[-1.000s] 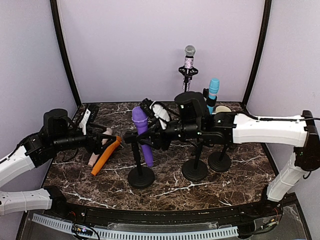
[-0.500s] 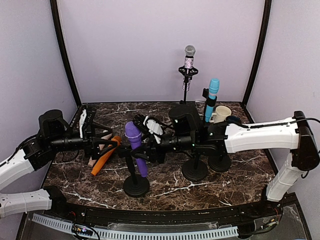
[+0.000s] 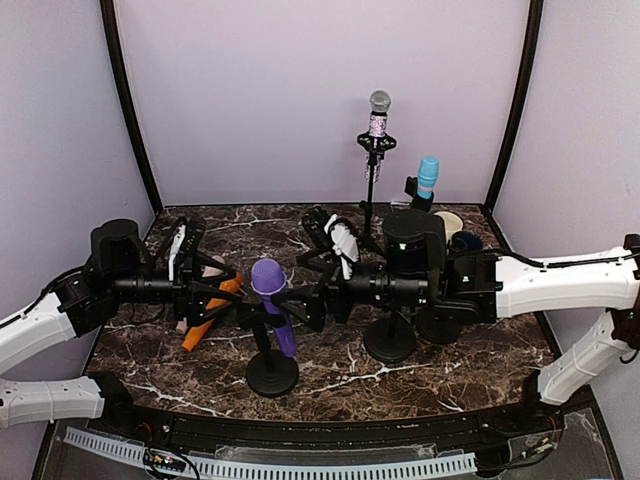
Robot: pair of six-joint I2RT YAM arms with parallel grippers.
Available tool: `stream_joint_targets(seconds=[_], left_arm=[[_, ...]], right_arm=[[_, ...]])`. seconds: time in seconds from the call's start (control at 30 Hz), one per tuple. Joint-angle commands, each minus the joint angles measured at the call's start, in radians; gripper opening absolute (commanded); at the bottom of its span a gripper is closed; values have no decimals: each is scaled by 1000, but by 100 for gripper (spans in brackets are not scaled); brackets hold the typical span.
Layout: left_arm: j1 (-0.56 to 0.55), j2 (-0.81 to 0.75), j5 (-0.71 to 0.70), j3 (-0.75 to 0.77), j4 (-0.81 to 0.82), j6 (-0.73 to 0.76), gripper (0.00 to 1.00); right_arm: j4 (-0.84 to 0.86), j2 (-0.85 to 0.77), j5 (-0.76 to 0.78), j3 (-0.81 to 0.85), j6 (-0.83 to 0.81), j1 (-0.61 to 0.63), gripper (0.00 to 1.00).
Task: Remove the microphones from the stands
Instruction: Place the microphone stand with the microphone at the center of the board, then hold the microphone stand with the microphone at the center of the board.
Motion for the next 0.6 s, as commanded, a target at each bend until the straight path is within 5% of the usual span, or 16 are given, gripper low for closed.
stream_joint_targets(seconds=[0.0,0.37,0.57], left_arm=[[-23,10,27,3,15,26,83],[-187,17,-201,43,-130,130,83],[-199,26,-260,50,-157,138,83]], right_arm=[[28,-42,175,20,58,81,98],[-213,103,522,274,154,181,97],[-289,169,577,360,166,197,86]])
